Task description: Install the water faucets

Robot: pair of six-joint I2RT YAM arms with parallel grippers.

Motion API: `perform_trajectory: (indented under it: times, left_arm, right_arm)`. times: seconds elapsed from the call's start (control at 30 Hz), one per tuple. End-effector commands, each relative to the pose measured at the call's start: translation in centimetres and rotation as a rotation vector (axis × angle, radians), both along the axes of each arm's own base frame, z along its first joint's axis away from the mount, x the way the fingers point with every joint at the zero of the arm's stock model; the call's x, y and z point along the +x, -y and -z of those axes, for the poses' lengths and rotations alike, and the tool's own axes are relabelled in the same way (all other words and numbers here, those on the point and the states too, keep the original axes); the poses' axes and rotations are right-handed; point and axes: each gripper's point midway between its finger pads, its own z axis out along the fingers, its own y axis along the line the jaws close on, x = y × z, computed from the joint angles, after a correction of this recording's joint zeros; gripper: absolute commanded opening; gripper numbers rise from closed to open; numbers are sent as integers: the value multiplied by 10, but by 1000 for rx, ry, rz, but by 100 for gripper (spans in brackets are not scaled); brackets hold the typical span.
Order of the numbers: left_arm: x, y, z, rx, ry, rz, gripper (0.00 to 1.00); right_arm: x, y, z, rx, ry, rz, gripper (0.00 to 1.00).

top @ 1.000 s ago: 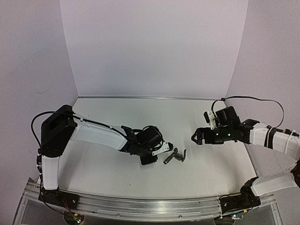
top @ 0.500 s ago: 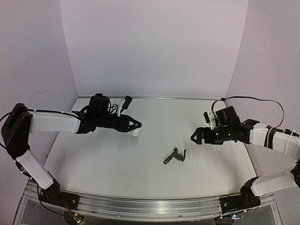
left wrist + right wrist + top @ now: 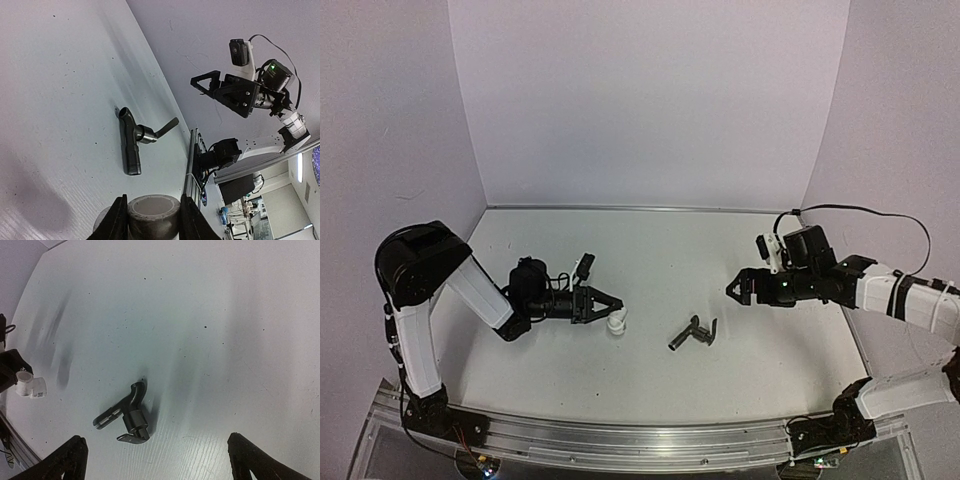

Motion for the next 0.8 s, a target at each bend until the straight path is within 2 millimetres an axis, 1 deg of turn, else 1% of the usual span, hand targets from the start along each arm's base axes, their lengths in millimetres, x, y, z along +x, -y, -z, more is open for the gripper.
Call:
perform_trajectory:
  times: [0.0,0.07,0.17,0.23,0.33,0.47,0.53,0.57,0.67,0.77]
  left_arm:
    - [6,5,2,-48,52,-10,0]
    - [6,6,12,-34,41,-9,0]
    - [5,6,18,-16,54,-27,0]
    - [4,5,21,-5,52,-35,1]
    - [3,4,27,6,45,-42,7]
    - [3,0,31,21,45,-64,25]
    - [2,-1,32,25,46,-68,34]
    - [2,-2,32,27,49,-68,39]
    - [0,-5,26,26,72,-76,53]
    - [1,-9,15,37,97,-95,68]
  right_arm:
    - [1,-2,-8,29,22,5,98]
    - [1,-3,-7,29,19,4,98]
    - [1,-2,-4,23,13,5,98]
    - [0,-4,1,16,-1,-7,98]
    - [-5,-15,15,-1,-40,-69,98]
    - [-13,-33,34,-88,-79,-141,98]
    - [-18,-43,40,-158,-82,-177,98]
    - [-18,-45,43,-198,-74,-179,98]
    - [-22,-52,50,-277,-72,-203,98]
    - [-24,-53,59,-354,-71,-199,98]
